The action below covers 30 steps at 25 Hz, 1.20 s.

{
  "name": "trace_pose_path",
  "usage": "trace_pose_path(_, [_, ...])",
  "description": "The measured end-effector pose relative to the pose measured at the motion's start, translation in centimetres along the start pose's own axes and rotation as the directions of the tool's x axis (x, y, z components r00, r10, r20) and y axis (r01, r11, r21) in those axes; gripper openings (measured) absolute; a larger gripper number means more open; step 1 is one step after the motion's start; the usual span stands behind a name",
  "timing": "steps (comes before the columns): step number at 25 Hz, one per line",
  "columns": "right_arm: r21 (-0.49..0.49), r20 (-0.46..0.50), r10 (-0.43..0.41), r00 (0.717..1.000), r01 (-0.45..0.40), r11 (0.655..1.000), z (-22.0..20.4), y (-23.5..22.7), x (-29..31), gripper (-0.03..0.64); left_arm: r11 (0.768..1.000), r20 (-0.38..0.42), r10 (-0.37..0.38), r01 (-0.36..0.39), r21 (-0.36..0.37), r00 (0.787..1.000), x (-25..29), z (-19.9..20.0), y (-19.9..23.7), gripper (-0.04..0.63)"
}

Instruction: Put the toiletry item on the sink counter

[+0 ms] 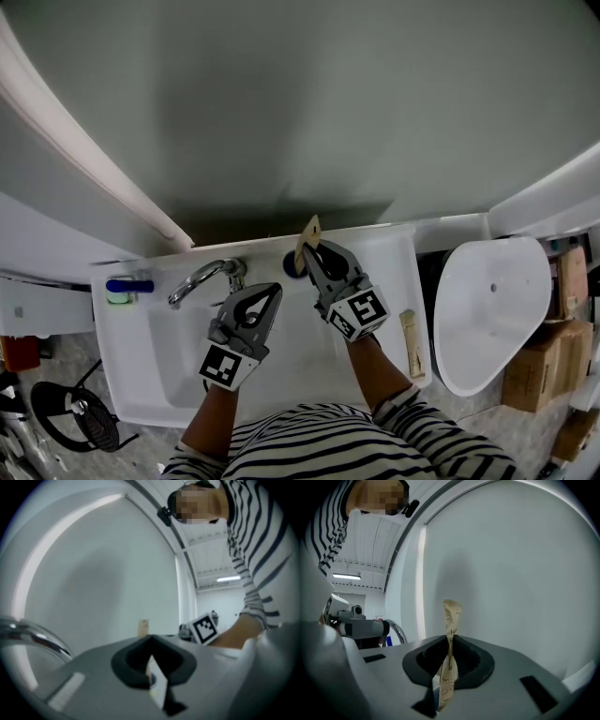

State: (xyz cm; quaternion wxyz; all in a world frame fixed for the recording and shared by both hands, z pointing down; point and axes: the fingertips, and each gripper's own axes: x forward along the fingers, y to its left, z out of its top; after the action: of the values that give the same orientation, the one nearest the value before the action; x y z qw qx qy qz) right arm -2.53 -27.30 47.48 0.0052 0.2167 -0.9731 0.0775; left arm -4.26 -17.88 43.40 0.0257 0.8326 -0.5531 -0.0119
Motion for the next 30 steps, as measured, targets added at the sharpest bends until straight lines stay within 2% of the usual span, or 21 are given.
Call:
trace_pose_path(8, [-0.096,-0.036,0.011,0.999,-0.015,0.995,-2.5,0.6,1.3,0.034,1.0,-0.007,0.004,-0.004,0.0,1.0,0.4,-0.8,0.3,0.005])
trace_pose_path(30, [-0.152,-0.12,-0.006,0.993,-0.012,0.988,-6.2,1.2,0.2,0.034,0.999,-0.016,0.039,-0.039,-0.001,0.999,0.3,-1.7,1.0,0.005])
